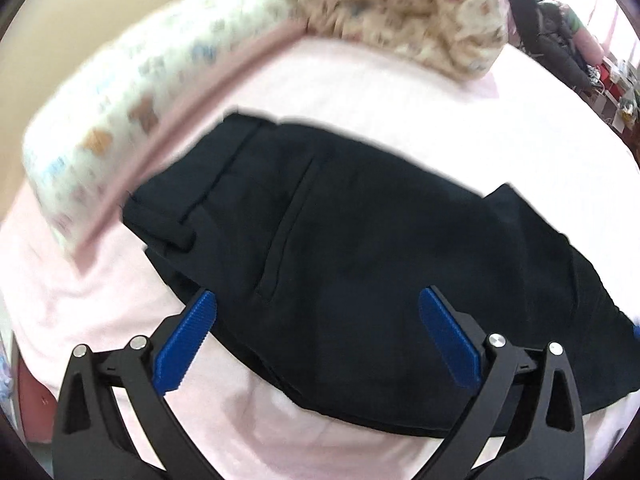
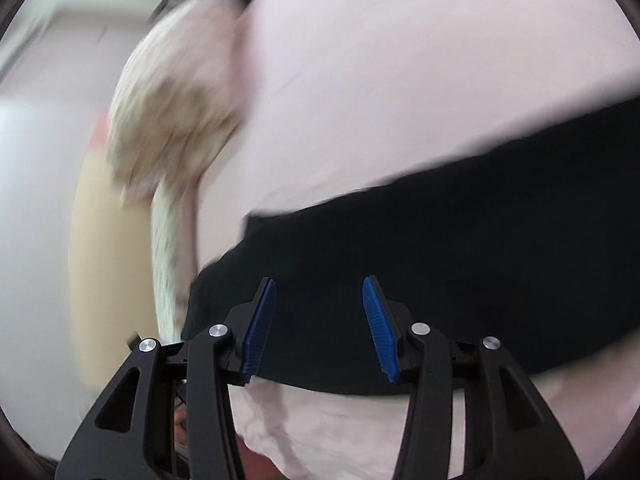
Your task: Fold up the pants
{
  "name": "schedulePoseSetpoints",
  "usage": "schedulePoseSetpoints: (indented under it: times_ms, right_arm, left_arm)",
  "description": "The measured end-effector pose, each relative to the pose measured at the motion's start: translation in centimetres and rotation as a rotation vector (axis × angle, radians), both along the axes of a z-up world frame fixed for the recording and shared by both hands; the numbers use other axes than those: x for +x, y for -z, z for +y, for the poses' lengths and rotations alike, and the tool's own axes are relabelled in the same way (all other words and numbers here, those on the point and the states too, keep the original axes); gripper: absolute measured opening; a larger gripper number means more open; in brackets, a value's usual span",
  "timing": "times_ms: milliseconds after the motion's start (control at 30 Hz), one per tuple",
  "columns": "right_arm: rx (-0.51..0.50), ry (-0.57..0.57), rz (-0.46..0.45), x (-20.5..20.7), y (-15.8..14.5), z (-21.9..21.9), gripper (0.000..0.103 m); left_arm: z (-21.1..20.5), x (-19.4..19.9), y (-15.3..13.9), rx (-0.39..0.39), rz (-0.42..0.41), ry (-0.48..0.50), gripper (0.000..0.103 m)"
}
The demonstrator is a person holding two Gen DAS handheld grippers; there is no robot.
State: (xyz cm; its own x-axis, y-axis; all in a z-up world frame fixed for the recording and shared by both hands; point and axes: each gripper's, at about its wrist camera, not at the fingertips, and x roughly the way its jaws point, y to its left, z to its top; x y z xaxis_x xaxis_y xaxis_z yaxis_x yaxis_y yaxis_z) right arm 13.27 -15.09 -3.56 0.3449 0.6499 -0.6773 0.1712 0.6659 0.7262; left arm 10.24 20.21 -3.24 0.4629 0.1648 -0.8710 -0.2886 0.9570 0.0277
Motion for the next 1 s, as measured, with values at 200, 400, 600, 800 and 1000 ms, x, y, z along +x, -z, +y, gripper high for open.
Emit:
schedulePoseSetpoints:
  times_ms: [200, 400, 600, 800, 1000]
  right_arm:
    - [-0.032, -0.281, -0.004, 7.7, 2.1, 10.8, 0.048]
    - [-0.351, -0.209, 0.113, 11.5, 6.8, 11.0, 0.044]
    - [-0.154, -0.055, 0.067, 8.6, 4.1, 5.5, 0.049]
    - [-0.194, 0.366, -0.002, -3.0, -1.3, -8.5, 0.085]
    - [-0.214, 0.995, 0.129, -18.1, -1.0, -24.7, 0.084]
  left_arm:
    - [-4.4, -0.5, -1.8, 0.148, -0.116, 0.150, 0.101]
    - [1.6, 2.4, 6.3, -0.006, 0.182, -0.028, 0.101]
    - [6.6, 0.6, 9.0, -0.265, 0.220, -0.286, 0.101]
    - [3.0, -1.0, 6.1, -0.280, 0.170, -0.192, 0.101]
    - [-3.9, -2.2, 7.0, -0.362, 0.271, -0.060, 0.101]
